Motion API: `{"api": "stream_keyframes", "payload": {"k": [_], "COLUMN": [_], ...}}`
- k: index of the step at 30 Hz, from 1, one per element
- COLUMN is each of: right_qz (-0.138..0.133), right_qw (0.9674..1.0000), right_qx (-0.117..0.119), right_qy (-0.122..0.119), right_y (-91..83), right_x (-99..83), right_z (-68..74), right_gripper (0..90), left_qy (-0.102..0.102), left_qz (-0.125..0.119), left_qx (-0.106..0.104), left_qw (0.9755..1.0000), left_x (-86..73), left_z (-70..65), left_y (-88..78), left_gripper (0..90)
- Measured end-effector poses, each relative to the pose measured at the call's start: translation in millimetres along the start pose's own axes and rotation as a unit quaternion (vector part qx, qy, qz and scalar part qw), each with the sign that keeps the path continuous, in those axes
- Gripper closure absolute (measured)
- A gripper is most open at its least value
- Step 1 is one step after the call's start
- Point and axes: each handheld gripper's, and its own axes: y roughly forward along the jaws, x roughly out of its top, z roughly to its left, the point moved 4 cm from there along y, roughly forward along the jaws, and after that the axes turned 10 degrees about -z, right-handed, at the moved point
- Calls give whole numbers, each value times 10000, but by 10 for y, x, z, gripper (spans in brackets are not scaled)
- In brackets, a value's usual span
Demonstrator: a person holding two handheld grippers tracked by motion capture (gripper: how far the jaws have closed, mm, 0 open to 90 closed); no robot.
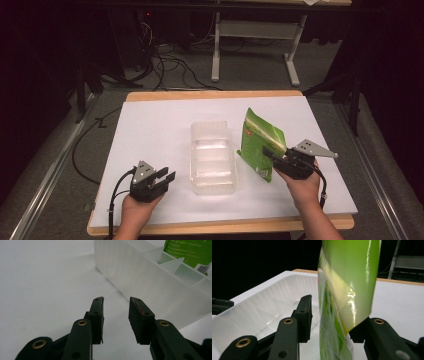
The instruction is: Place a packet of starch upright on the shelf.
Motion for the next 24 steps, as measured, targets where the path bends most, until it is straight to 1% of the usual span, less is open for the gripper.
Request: {"api": "stream_keyframes", "payload": {"k": [6,13,16,19,24], "right_qz": [14,92,85,60,70], "right_qw": [9999,9998,9997,9996,9997], "right_qx": [-38,-78,-96,-88,0], "right_qy": [133,184,223,248,252], "right_y": [18,45,61,83,115], "right_x": [-21,-62,-66,-66,-77], "right_z": [-44,-79,-93,-106,-119], "right_gripper": [589,604,607,633,686], "left_qy": [-8,-5,-23,-47,-50], "left_qz": [-8,39,31,21,42], "left_qx": [16,-11,-7,-1,-9], "left_qw": [10000,10000,10000,10000,10000], "left_x": [1,-12,-11,-14,-18], "left_z": [4,-3,0,6,5], "left_y": [-1,16,12,14,16], "left_gripper": [639,639,639,639,639]}}
